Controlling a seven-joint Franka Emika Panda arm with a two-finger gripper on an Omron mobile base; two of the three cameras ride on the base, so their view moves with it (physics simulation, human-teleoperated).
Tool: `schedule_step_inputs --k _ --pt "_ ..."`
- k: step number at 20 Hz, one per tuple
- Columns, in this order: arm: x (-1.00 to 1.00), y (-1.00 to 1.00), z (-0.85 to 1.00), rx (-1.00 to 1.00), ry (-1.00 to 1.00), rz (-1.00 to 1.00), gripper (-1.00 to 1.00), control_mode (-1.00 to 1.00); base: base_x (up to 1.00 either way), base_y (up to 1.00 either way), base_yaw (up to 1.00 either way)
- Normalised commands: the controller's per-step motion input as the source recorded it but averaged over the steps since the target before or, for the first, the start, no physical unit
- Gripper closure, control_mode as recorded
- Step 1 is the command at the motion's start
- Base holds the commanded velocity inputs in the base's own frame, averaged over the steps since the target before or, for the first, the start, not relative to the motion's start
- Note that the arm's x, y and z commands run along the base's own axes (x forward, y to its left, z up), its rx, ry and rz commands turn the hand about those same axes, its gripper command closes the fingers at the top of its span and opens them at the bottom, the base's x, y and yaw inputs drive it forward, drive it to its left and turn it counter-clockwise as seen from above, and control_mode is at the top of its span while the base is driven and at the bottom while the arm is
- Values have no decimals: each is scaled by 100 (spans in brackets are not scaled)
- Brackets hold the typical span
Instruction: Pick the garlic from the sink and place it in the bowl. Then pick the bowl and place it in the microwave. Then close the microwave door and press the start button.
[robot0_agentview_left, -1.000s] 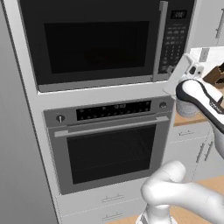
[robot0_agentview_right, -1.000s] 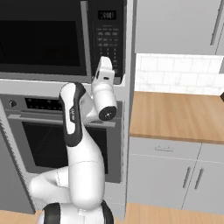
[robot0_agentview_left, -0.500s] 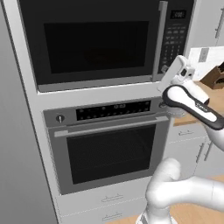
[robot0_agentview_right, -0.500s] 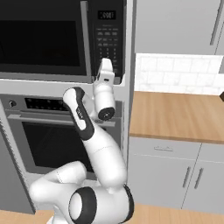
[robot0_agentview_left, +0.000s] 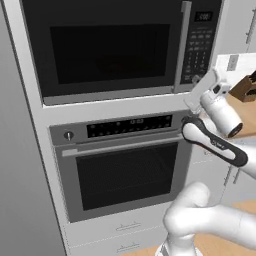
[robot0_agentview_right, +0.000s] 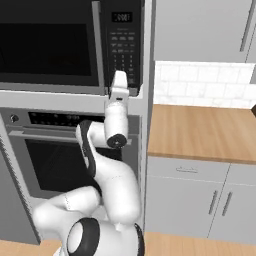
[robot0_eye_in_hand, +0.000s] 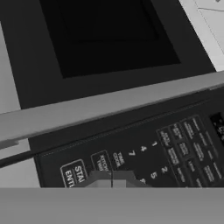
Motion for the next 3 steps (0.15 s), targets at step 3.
schedule_step_inputs --k 3 --pt "-100 -55 22 0 -3 6 100 -100 0 0 0"
